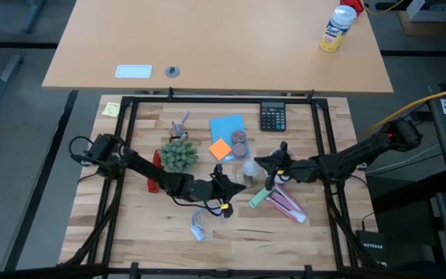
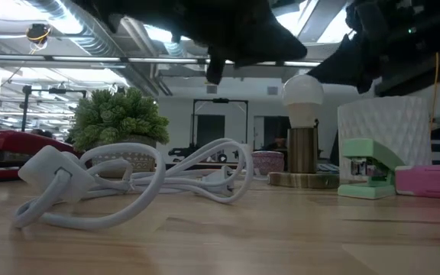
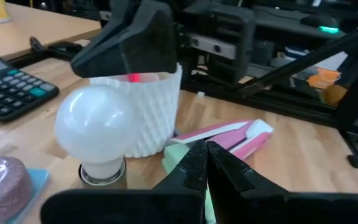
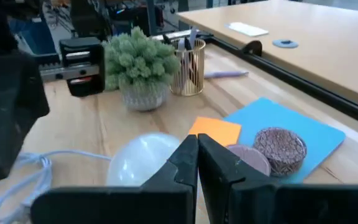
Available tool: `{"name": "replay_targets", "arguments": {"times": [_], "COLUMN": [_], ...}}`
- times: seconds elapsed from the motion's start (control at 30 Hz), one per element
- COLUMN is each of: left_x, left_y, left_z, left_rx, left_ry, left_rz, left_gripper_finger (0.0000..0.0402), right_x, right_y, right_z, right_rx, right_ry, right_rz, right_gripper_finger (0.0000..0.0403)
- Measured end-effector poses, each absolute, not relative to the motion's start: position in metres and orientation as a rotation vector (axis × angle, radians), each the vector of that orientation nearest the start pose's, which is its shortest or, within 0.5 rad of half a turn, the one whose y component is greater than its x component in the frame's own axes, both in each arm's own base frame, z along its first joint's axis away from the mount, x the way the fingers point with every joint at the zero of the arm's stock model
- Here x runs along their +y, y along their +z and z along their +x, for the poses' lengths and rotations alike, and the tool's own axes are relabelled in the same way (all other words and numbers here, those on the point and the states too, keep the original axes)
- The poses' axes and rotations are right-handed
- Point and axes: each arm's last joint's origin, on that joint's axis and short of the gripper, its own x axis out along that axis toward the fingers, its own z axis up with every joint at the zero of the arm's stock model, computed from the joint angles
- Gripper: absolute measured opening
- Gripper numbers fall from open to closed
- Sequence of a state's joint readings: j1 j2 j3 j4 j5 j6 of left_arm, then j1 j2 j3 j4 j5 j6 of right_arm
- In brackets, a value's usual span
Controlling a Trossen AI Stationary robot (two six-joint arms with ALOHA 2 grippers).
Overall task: Screw lightbulb
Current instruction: Insert the white lightbulb into the lamp socket
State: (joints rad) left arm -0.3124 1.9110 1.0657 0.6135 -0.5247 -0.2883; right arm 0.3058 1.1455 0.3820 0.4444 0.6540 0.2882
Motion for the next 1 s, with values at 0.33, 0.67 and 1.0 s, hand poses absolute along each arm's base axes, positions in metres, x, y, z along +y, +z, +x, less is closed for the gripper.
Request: {"name": "replay_targets", "arguments": {"times": [0.33, 0.67, 1.0], "left_x": [-0.089, -0.07, -0.069], "left_y": [0.182, 0.177, 0.176], "left_z": [0.397, 0.4, 0.398], "left_rx": [0.192, 0.232, 0.235], "left_ry": [0.301, 0.354, 0.438], "left_rz": [-0.185, -0.188, -0.194], "left_gripper_finger": [0.0001, 0.0001, 0.0001], "right_x": [0.049, 0.049, 0.051], "right_y": [0.184, 0.182, 0.182], "right_z": [0.212, 0.211, 0.211], "right_rx": [0.277, 0.3, 0.303], "right_ry": [-0.369, -0.347, -0.303], "right_rz": [0.119, 0.115, 0.173], "right_gripper_finger": [0.0017, 0.0017, 0.0017]}}
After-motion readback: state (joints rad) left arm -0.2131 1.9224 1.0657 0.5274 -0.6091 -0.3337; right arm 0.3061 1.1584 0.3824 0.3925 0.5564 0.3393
